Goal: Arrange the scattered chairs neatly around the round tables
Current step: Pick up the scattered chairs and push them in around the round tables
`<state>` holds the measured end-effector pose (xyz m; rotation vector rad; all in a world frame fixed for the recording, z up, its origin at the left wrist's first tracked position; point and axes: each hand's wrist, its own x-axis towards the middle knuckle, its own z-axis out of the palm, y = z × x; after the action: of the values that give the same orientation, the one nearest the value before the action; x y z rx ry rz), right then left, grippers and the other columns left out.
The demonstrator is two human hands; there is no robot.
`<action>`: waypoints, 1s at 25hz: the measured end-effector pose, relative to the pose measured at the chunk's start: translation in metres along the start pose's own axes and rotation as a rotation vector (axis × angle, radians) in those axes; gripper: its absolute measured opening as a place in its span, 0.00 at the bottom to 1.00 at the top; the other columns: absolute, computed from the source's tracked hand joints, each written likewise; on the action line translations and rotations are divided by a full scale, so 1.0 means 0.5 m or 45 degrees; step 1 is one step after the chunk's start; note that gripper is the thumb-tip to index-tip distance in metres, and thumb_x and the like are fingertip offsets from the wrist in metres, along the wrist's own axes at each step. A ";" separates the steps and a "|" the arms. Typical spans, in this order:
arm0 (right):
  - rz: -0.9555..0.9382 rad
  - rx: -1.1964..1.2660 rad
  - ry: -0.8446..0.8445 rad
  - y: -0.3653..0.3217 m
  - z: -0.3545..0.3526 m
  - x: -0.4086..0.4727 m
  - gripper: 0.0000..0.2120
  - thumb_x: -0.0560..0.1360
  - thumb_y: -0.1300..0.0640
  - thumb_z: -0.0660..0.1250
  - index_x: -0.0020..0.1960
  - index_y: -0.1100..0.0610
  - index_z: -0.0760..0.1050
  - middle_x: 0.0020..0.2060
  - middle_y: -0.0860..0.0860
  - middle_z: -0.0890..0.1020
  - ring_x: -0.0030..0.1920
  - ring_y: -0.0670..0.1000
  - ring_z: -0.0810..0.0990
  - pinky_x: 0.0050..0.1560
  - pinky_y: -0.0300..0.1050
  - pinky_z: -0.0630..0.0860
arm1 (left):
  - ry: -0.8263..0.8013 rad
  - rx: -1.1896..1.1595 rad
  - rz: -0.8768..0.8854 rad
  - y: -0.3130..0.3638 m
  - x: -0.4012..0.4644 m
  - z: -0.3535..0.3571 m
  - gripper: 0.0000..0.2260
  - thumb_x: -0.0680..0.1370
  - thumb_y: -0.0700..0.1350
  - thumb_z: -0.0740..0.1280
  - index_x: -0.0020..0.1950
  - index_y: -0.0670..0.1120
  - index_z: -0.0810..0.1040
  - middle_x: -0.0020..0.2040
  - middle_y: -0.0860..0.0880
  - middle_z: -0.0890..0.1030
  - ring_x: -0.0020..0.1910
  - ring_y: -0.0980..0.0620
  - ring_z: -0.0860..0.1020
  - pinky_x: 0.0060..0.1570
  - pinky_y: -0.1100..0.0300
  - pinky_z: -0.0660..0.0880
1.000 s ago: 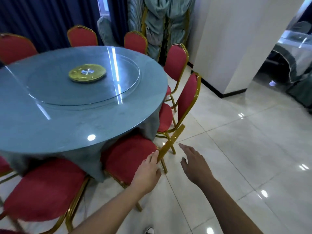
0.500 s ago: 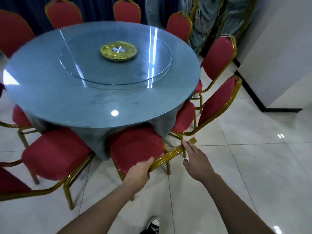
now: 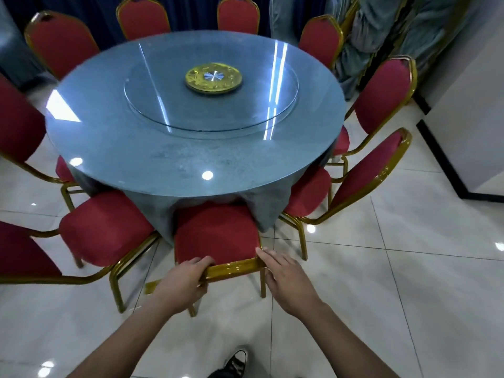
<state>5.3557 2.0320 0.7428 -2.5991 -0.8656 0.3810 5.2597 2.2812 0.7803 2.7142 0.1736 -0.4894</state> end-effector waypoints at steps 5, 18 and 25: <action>-0.005 0.054 0.095 0.163 -0.113 -0.002 0.26 0.83 0.52 0.56 0.80 0.41 0.54 0.76 0.42 0.65 0.74 0.45 0.64 0.74 0.46 0.63 | 0.142 0.000 0.097 0.245 0.103 0.018 0.13 0.79 0.53 0.66 0.62 0.62 0.71 0.52 0.60 0.74 0.52 0.57 0.76 0.53 0.57 0.76; 0.088 0.043 0.277 0.740 -0.468 0.000 0.25 0.81 0.55 0.60 0.77 0.44 0.62 0.69 0.45 0.74 0.64 0.49 0.73 0.64 0.46 0.71 | 0.226 -0.247 0.136 0.779 0.437 0.089 0.13 0.81 0.49 0.63 0.65 0.55 0.73 0.60 0.57 0.77 0.58 0.56 0.77 0.56 0.59 0.75; 0.104 -0.032 0.225 0.971 -0.590 0.173 0.24 0.82 0.53 0.60 0.76 0.43 0.62 0.73 0.44 0.71 0.69 0.47 0.72 0.68 0.45 0.69 | 0.474 -0.293 0.107 0.952 0.728 0.067 0.22 0.81 0.51 0.62 0.75 0.56 0.62 0.72 0.56 0.68 0.67 0.54 0.70 0.68 0.57 0.70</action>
<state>5.7814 1.6483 0.7867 -2.6489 -0.7099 0.1600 5.6762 1.8492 0.7829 2.5460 0.1988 0.0619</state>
